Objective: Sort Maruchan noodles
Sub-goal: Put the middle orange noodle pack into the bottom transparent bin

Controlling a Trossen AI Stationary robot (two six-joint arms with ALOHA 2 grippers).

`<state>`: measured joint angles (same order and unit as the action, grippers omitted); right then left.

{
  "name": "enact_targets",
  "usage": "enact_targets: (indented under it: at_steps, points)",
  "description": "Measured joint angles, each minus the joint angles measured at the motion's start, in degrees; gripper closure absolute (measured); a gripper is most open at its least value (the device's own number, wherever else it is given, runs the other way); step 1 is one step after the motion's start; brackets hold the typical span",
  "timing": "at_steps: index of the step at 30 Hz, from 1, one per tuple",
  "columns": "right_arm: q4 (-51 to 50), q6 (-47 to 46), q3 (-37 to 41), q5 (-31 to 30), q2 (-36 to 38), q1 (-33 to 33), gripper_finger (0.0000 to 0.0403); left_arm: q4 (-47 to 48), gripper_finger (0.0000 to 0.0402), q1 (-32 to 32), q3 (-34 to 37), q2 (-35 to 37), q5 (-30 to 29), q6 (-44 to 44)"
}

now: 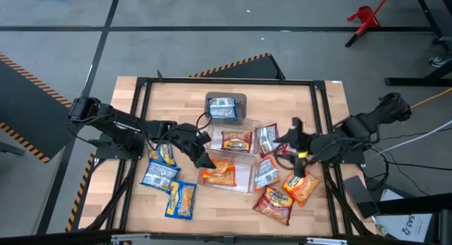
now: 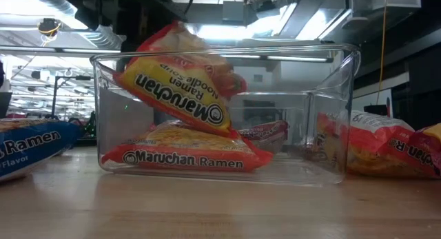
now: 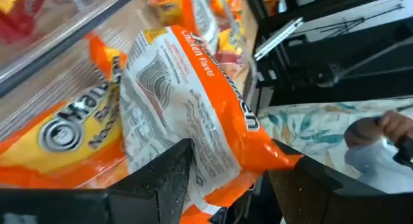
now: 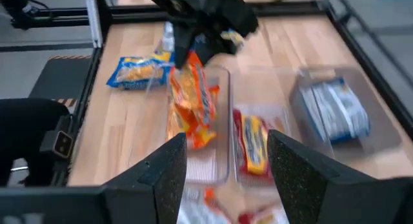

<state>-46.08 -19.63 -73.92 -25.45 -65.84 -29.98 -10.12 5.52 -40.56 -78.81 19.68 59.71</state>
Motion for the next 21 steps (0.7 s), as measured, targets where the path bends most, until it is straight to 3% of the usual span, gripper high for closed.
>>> enact_targets:
  at_steps: [5, 12, 21]
  points:
    - [17.97, 11.55, 10.54, -0.25, -0.06, 2.04, 0.0205, 1.1, 0.0207, -0.04, 0.02, 0.0, -1.79, -1.39]
    - [40.9, 17.11, 22.68, 11.14, -1.37, 10.11, 0.0205, 4.18, 0.0207, -0.04, 0.02, 0.0, -2.17, -0.93]
    - [54.11, 21.61, 23.92, 22.34, -13.23, 16.9, 0.0205, 7.9, 0.0207, -0.11, 0.11, -0.07, -3.76, -1.64]
